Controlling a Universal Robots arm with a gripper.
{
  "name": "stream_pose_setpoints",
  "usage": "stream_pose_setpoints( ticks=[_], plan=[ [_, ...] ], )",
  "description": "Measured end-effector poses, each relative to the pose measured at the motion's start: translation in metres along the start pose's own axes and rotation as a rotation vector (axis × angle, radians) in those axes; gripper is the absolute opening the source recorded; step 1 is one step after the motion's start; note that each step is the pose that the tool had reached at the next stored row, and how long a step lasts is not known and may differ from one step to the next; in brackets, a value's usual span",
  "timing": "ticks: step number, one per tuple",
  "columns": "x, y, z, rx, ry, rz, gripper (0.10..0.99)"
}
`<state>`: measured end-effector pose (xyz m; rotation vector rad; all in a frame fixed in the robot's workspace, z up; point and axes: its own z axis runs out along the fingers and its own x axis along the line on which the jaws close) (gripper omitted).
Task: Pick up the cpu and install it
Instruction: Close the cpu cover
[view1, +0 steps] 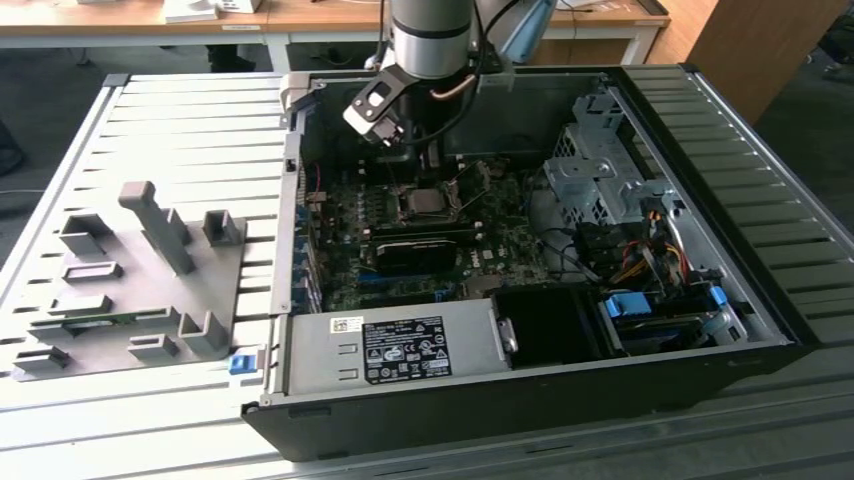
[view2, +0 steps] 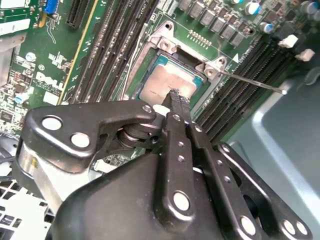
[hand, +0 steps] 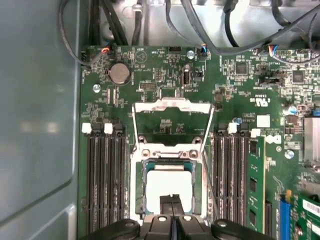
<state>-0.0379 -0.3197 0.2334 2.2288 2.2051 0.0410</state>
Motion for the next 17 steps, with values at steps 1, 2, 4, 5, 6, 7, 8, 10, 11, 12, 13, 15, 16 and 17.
stream_pose_setpoints(
  ticks=[1,2,4,5,6,7,8,10,11,12,13,15,16,17],
  plan=[
    [0.0,-0.0003,-0.0031,0.0,0.0005,0.0,0.106],
    [0.0001,-0.0002,-0.0071,0.0,0.0005,0.0,0.106],
    [0.0002,-0.0002,-0.0134,0.0,0.0013,0.0,0.106],
    [0.0002,-0.0001,-0.0173,0.0,0.0016,0.0,0.106],
    [0.0003,0.0,-0.0216,0.0,0.0018,0.0,0.106],
    [0.0004,0.0,-0.0261,0.001,0.0019,0.0,0.106],
    [0.0004,0.0001,-0.0306,0.001,0.0017,0.0,0.106],
    [0.0006,0.0003,-0.0382,0.001,0.0022,0.0,0.106],
    [0.0006,0.0004,-0.0403,0.002,0.0022,0.0,0.106],
    [-0.0001,0.0004,-0.0406,0.002,0.0028,0.0,0.106],
    [-0.001,0.0004,-0.0406,0.002,0.0034,0.0,0.106],
    [-0.003,0.0004,-0.0406,0.002,0.0035,0.0,0.106],
    [-0.0043,0.0004,-0.0406,0.002,0.0034,0.0,0.106],
    [-0.0058,0.0004,-0.0407,0.002,0.0034,0.0,0.106]
  ],
)
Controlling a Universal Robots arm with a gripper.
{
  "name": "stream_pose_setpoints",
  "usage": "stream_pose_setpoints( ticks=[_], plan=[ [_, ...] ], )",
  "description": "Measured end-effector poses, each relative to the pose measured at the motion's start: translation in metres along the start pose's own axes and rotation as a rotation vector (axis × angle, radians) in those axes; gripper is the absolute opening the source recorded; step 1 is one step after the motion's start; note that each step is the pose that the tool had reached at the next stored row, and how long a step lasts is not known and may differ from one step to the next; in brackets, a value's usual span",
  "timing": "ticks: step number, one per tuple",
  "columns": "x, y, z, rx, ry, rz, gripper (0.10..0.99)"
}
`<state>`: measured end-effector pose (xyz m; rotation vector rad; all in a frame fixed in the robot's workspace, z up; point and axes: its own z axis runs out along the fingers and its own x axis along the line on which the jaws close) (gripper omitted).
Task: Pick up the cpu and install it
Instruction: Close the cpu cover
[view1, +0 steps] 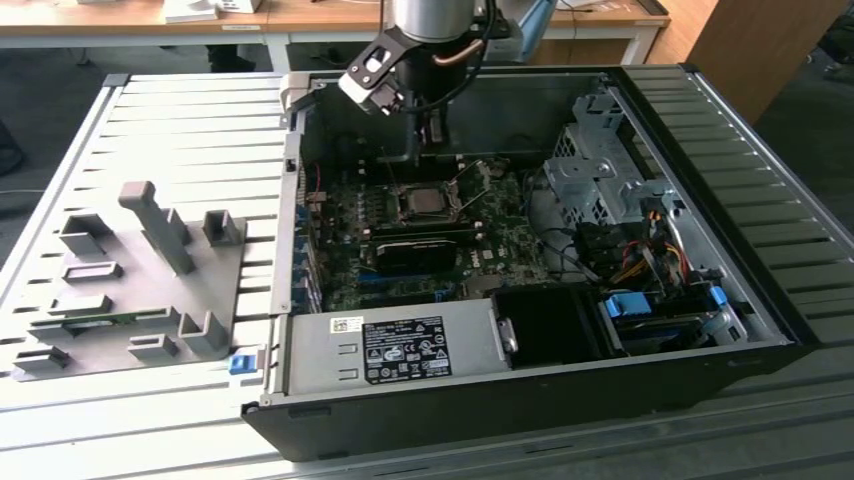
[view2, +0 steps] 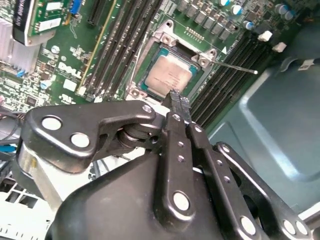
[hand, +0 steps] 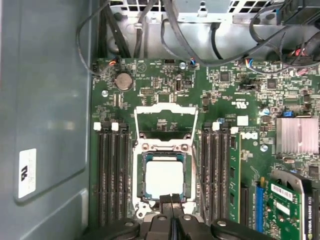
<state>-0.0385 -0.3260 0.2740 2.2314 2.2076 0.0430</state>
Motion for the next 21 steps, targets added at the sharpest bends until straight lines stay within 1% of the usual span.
stream_pose_setpoints(
  ticks=[1,3,5,9,12,16,19,21],
  plan=[
    [-0.0017,0.0,0.0,0.0,-0.0001,0.0,0.106],
    [-0.0027,0.0006,0.0,0.001,0.0,0.0,0.106],
    [-0.0026,0.0043,0.0001,0.007,-0.0001,-0.001,0.106],
    [-0.0026,0.0067,0.0003,0.008,0.0005,-0.036,0.106],
    [-0.0033,0.0091,0.0008,0.01,0.0016,-0.039,0.106],
    [-0.0039,0.0179,0.0019,0.013,0.0022,-0.039,0.106],
    [-0.0044,0.0213,0.0026,0.014,0.0023,-0.039,0.106],
    [-0.0064,0.023,0.0032,0.014,0.0024,-0.039,0.106]
  ],
)
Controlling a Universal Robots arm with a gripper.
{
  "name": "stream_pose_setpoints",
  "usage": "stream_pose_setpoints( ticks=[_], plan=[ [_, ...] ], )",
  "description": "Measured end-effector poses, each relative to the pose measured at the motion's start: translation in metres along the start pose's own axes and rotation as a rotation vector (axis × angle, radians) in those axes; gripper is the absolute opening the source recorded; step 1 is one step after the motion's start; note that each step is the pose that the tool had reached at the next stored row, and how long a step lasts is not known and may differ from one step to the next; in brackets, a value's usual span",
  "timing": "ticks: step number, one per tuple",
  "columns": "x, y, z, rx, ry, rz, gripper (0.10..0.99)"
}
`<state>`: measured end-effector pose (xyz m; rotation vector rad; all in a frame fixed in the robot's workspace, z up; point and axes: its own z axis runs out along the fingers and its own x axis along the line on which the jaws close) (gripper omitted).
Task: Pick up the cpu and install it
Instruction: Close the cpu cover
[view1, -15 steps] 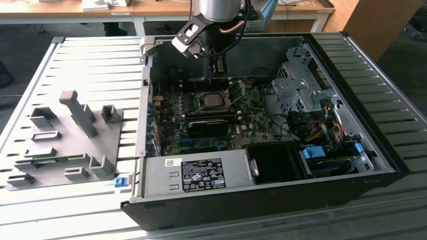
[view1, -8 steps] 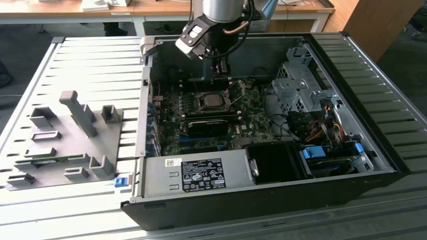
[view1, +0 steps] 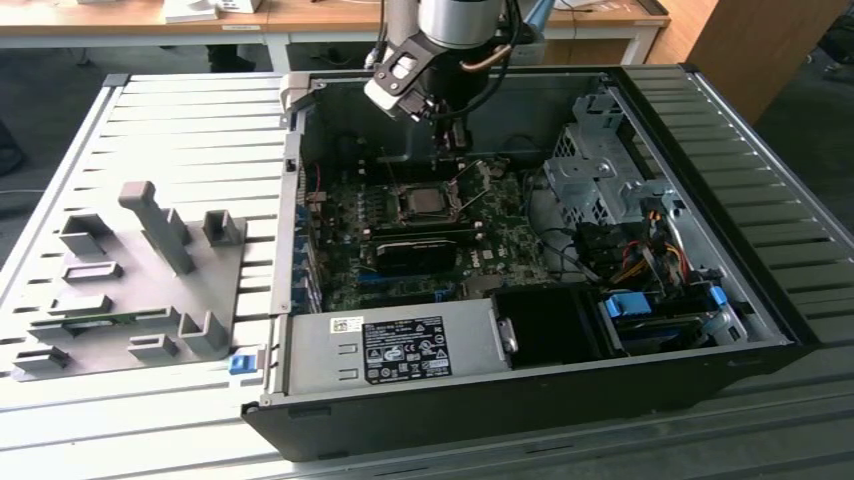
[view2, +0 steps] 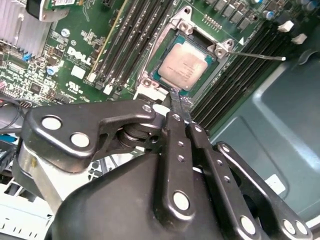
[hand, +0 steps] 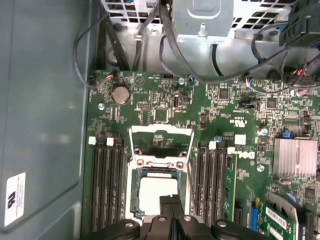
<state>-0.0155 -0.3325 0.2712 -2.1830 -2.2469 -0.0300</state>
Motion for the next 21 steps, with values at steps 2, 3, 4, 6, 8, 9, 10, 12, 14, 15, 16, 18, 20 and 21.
stream_pose_setpoints(
  ticks=[2,3,4,6,8,9,10,12,14,15,16,18,20,21],
  plan=[
    [-0.002,0.0011,0.0004,0.0,0.0001,0.0,0.106],
    [-0.0028,0.0021,0.0007,0.0,0.0002,0.0,0.106],
    [-0.0033,0.004,0.0009,0.001,0.0008,0.0,0.106],
    [-0.0035,0.0113,0.0011,0.003,0.0037,0.0,0.106],
    [-0.0036,0.0137,0.0015,0.003,0.0058,0.0,0.106],
    [-0.0036,0.0144,0.0017,0.003,0.0068,-0.001,0.106],
    [-0.0037,0.0151,0.0018,0.003,0.0101,-0.003,0.106],
    [-0.0037,0.0174,0.0021,0.002,0.0318,-0.005,0.106],
    [-0.0038,0.0203,0.0027,0.002,0.043,-0.005,0.106],
    [-0.0038,0.0216,0.003,0.002,0.043,-0.005,0.106],
    [-0.0038,0.0228,0.0033,0.002,0.0425,-0.005,0.106],
    [-0.0037,0.0259,0.0044,0.002,0.0407,-0.005,0.106],
    [-0.0033,0.0276,0.0064,0.003,0.0393,-0.008,0.106],
    [-0.0032,0.0283,0.0074,0.003,0.0389,-0.01,0.106]
  ],
)
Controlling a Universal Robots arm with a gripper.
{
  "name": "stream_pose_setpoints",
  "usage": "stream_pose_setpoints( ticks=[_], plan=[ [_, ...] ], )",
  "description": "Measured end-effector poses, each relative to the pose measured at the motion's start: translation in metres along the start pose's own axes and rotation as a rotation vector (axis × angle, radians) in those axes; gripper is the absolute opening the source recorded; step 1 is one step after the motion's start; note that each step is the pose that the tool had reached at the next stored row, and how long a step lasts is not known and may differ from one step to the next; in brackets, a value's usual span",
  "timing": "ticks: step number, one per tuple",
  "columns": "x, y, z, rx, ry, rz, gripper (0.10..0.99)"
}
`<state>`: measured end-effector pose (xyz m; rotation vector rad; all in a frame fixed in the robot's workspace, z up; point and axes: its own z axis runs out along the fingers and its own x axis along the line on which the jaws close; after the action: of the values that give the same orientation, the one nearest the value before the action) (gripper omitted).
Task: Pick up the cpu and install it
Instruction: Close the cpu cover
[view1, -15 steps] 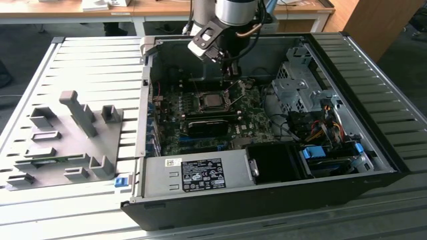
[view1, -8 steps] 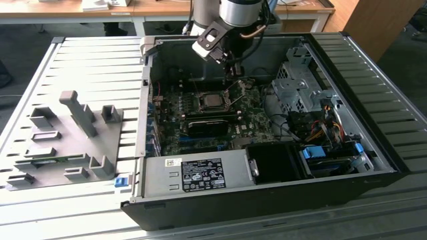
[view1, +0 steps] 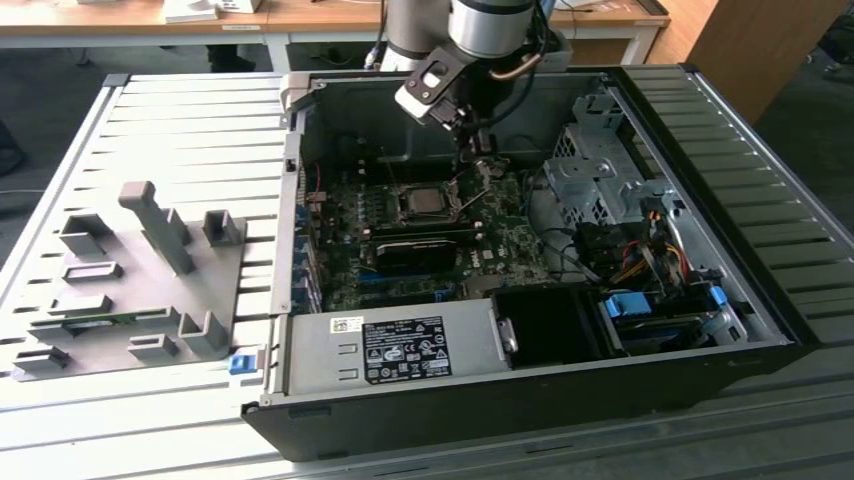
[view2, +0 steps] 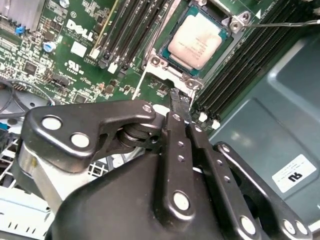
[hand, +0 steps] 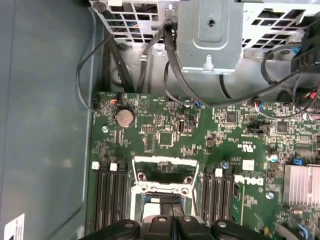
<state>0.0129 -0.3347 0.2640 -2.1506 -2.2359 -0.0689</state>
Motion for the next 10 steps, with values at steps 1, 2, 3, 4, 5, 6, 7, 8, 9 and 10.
stream_pose_setpoints(
  ticks=[1,2,3,4,5,6,7,8,9,10],
  plan=[
    [-0.0001,0.0017,0.001,0.0,0.0,0.0,0.106],
    [-0.0001,0.0036,0.0018,0.0,0.0,0.0,0.106],
    [-0.0002,0.0055,0.0026,0.0,0.0,0.0,0.106],
    [-0.0002,0.0073,0.0032,0.0,0.0001,-0.001,0.106],
    [-0.0003,0.009,0.0035,0.0,-0.0002,-0.001,0.106],
    [-0.0003,0.0105,0.0036,0.0,-0.0002,-0.001,0.106],
    [-0.0003,0.0121,0.0038,0.0,-0.0002,-0.001,0.106],
    [-0.0002,0.0135,0.004,0.0,-0.0002,0.0,0.106],
    [-0.0001,0.0147,0.0042,0.0,-0.0001,0.0,0.106],
    [0.0001,0.0155,0.0048,0.0,0.0001,-0.001,0.106]
  ],
)
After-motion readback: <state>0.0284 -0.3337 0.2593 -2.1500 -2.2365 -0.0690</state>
